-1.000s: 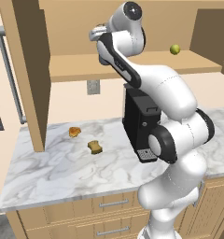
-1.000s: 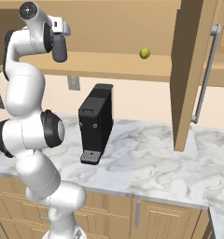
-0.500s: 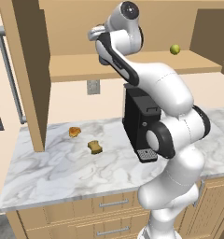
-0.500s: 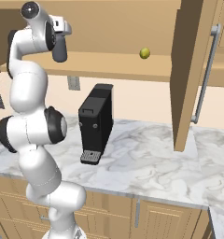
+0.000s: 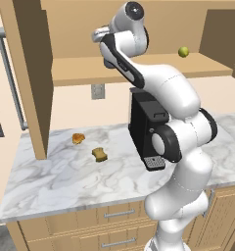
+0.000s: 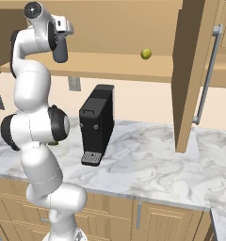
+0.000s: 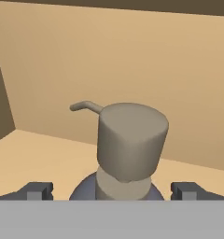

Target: Pick the soap dispenser and sponge from the cabinet and place them on the counter.

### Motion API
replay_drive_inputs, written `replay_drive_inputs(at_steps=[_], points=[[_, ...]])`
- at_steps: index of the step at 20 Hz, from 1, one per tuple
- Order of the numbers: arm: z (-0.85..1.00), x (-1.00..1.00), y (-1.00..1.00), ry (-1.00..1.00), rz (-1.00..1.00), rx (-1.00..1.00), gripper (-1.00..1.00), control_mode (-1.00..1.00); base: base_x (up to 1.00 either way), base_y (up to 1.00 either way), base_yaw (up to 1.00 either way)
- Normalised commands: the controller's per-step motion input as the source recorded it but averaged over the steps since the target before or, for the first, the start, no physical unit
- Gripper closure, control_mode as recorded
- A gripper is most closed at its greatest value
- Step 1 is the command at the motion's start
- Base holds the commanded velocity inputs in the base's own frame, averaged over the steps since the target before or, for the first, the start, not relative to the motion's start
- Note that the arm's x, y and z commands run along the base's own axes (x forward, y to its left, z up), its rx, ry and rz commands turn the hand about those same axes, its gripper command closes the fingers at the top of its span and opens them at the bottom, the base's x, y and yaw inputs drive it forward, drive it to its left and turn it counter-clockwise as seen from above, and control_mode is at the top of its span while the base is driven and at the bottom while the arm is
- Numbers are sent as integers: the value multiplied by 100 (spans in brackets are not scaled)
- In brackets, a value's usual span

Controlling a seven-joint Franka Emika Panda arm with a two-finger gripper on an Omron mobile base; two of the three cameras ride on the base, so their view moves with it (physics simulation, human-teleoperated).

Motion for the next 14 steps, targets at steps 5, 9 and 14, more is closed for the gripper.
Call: replay_drive_inputs(at_steps=[5, 9, 14], points=[[0, 13, 1, 0, 0, 0, -100, -100, 0, 0, 0], [0, 13, 4, 0, 0, 0, -100, -100, 0, 0, 0], [0, 14, 6, 0, 0, 0, -100, -100, 0, 0, 0]])
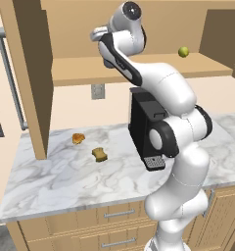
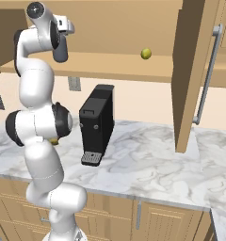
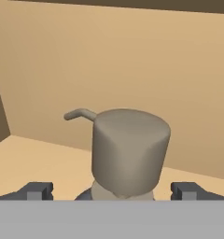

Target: Pick the soap dispenser and sponge from the cabinet and place them on the counter.

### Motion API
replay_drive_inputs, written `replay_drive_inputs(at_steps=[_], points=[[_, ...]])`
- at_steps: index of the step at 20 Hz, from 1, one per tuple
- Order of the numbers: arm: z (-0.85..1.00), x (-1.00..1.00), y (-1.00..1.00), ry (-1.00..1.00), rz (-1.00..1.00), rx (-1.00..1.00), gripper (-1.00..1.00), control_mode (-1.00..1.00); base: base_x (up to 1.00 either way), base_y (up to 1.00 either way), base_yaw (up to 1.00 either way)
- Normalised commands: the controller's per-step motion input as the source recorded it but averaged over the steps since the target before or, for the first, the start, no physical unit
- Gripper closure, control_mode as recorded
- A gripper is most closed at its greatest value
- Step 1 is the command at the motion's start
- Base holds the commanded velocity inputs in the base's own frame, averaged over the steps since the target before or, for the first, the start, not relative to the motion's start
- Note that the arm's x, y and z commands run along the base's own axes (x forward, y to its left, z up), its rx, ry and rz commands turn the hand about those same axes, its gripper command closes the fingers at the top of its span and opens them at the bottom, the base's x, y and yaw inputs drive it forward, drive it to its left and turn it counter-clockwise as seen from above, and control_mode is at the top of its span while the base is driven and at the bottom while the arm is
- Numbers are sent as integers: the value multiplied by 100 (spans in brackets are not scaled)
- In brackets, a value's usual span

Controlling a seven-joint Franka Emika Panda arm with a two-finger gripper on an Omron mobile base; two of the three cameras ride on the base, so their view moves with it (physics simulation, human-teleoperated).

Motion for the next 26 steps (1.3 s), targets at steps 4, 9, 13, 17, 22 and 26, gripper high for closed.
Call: replay_drive_inputs(at_steps=[4, 9, 13, 17, 22, 26], points=[[0, 9, 7, 0, 0, 0, -100, -100, 0, 0, 0], [0, 5, 5, 0, 0, 0, 100, -100, 0, 0, 0], [0, 0, 0, 0, 0, 0, 100, -100, 0, 0, 0], [0, 0, 0, 0, 0, 0, 100, -100, 0, 0, 0], [0, -6, 0, -2, 0, 0, 100, -100, 0, 0, 0], [10, -32, 0, -6, 0, 0, 100, -100, 0, 0, 0]])
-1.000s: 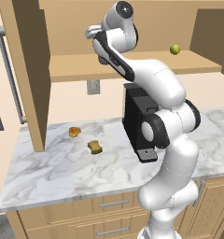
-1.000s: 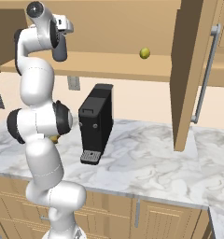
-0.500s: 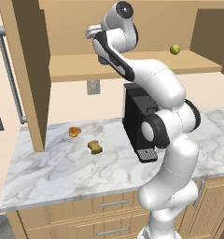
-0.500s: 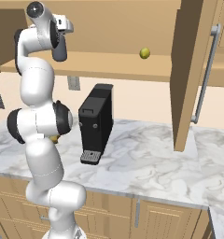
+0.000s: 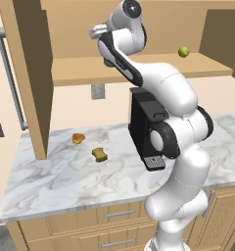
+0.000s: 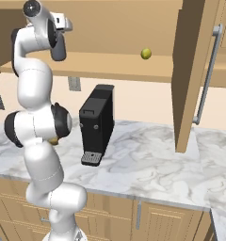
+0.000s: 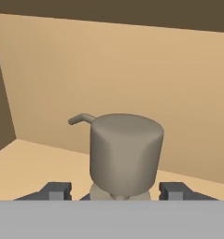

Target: Pick the soap dispenser and sponge from the cabinet and place them on the counter.

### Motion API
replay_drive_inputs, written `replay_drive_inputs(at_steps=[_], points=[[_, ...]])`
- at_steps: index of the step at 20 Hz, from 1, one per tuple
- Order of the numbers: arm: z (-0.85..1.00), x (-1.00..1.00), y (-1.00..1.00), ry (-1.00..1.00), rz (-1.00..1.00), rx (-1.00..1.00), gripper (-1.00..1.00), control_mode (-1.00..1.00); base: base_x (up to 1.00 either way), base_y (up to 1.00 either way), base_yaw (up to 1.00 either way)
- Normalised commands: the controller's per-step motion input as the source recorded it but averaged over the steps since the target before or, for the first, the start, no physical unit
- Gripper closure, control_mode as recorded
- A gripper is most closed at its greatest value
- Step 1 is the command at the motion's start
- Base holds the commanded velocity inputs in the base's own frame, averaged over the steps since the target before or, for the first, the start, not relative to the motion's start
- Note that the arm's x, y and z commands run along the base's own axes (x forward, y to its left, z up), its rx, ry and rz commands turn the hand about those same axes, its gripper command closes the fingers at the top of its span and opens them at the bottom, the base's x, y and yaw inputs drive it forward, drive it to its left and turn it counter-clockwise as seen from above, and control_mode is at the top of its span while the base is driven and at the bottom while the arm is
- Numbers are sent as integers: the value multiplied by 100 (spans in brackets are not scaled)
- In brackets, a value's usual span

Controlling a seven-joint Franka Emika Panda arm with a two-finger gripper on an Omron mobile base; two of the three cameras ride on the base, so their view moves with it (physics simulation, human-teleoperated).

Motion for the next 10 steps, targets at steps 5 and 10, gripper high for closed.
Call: replay_drive_inputs(at_steps=[5, 10], points=[[14, -29, 0, -5, 0, 0, 100, -100, 0, 0, 0], [5, -44, -2, -5, 0, 1, 100, -100, 0, 0, 0]])
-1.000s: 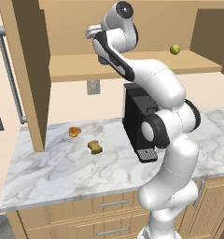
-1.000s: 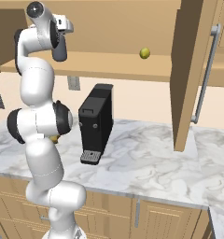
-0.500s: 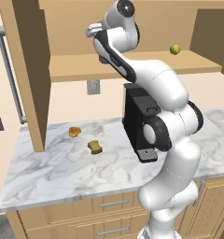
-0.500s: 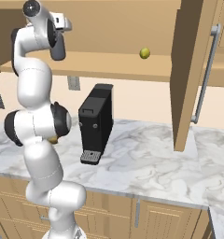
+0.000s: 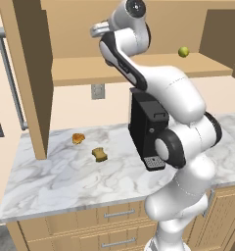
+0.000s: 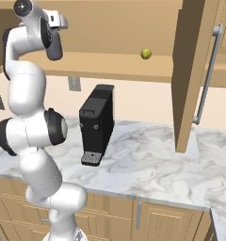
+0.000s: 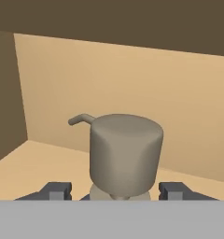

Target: Pick the soap dispenser and sponge from the cabinet and place them on the counter.

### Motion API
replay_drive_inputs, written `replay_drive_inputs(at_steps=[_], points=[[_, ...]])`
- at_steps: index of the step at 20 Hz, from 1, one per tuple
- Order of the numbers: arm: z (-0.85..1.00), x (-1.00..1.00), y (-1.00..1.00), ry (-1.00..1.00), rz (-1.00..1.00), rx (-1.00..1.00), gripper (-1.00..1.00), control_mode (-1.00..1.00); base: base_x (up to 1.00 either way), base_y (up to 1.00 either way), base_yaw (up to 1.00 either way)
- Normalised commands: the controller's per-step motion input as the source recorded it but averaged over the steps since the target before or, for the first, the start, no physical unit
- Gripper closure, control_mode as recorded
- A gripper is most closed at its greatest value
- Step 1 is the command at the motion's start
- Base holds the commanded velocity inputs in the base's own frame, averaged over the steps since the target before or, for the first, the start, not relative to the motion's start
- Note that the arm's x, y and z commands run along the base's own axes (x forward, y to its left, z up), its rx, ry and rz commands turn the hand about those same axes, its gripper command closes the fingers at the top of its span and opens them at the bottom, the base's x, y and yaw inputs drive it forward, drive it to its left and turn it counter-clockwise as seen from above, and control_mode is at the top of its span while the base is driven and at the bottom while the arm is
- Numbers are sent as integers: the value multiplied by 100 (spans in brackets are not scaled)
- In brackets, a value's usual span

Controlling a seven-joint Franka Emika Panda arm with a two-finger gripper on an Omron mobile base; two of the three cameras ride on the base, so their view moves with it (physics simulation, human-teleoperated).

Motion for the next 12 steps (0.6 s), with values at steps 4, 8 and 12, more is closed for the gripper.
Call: replay_drive_inputs(at_steps=[4, 8, 12], points=[[-1, -58, -3, -5, 0, 1, 100, -100, 0, 0, 0], [-6, -57, -3, -4, 0, 0, 100, -100, 0, 0, 0], [-9, -61, -7, -6, 0, 1, 100, -100, 0, 0, 0]])
